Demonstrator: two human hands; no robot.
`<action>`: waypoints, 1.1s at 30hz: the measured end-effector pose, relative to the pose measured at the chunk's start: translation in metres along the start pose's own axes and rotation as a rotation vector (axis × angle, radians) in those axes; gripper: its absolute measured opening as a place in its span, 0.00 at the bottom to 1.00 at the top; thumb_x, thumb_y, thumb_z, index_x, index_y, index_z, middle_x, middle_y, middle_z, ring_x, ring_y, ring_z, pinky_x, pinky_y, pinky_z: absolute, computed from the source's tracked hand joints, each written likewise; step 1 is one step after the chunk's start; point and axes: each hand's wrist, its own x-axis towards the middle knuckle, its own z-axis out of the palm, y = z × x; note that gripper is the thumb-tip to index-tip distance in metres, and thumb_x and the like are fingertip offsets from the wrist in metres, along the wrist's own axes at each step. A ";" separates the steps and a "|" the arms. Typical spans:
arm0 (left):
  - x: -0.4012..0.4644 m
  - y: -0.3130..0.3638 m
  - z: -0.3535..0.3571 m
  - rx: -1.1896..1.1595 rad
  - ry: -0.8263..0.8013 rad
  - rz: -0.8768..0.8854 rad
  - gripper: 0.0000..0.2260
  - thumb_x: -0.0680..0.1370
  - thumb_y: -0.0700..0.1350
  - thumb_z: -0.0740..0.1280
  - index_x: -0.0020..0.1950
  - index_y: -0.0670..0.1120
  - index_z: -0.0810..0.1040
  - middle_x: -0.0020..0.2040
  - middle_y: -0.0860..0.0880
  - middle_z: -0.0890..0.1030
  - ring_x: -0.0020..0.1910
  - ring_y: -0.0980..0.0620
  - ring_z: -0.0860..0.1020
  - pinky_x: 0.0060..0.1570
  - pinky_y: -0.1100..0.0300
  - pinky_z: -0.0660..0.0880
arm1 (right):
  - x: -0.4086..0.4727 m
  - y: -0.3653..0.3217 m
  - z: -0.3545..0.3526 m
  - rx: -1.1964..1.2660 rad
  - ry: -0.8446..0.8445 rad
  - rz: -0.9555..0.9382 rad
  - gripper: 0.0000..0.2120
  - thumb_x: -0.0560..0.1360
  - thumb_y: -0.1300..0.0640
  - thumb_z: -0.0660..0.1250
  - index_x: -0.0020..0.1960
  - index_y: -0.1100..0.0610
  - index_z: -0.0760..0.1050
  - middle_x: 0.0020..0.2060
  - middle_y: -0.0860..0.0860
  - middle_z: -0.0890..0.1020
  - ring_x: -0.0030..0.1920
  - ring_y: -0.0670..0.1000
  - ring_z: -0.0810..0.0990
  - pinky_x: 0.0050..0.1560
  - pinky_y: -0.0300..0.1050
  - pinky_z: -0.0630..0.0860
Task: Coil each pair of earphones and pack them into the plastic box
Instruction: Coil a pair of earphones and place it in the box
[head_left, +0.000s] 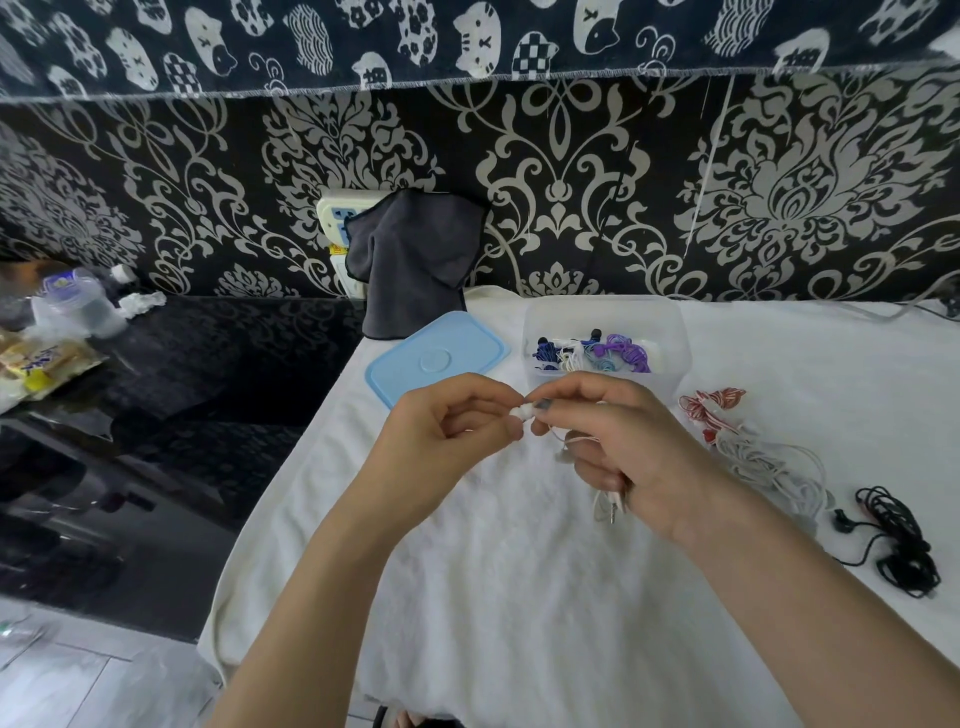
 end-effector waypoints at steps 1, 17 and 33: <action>0.000 0.000 0.000 -0.026 -0.008 -0.003 0.07 0.76 0.34 0.73 0.50 0.45 0.84 0.44 0.45 0.88 0.47 0.51 0.86 0.48 0.62 0.81 | 0.000 -0.001 0.000 0.029 -0.009 0.018 0.04 0.76 0.62 0.70 0.48 0.58 0.84 0.36 0.52 0.83 0.26 0.48 0.60 0.21 0.36 0.60; 0.005 -0.005 -0.001 -0.331 -0.135 0.011 0.05 0.74 0.37 0.72 0.47 0.45 0.84 0.47 0.41 0.85 0.48 0.47 0.82 0.56 0.56 0.78 | -0.007 -0.011 -0.001 0.361 -0.161 0.150 0.05 0.78 0.66 0.65 0.44 0.60 0.76 0.34 0.52 0.79 0.19 0.42 0.56 0.19 0.31 0.67; 0.011 -0.005 0.005 -0.376 -0.128 0.007 0.04 0.78 0.41 0.70 0.48 0.41 0.82 0.42 0.45 0.84 0.44 0.50 0.80 0.54 0.57 0.78 | -0.005 -0.008 -0.001 0.485 -0.112 0.227 0.04 0.68 0.63 0.70 0.42 0.59 0.77 0.33 0.52 0.80 0.19 0.42 0.56 0.17 0.31 0.62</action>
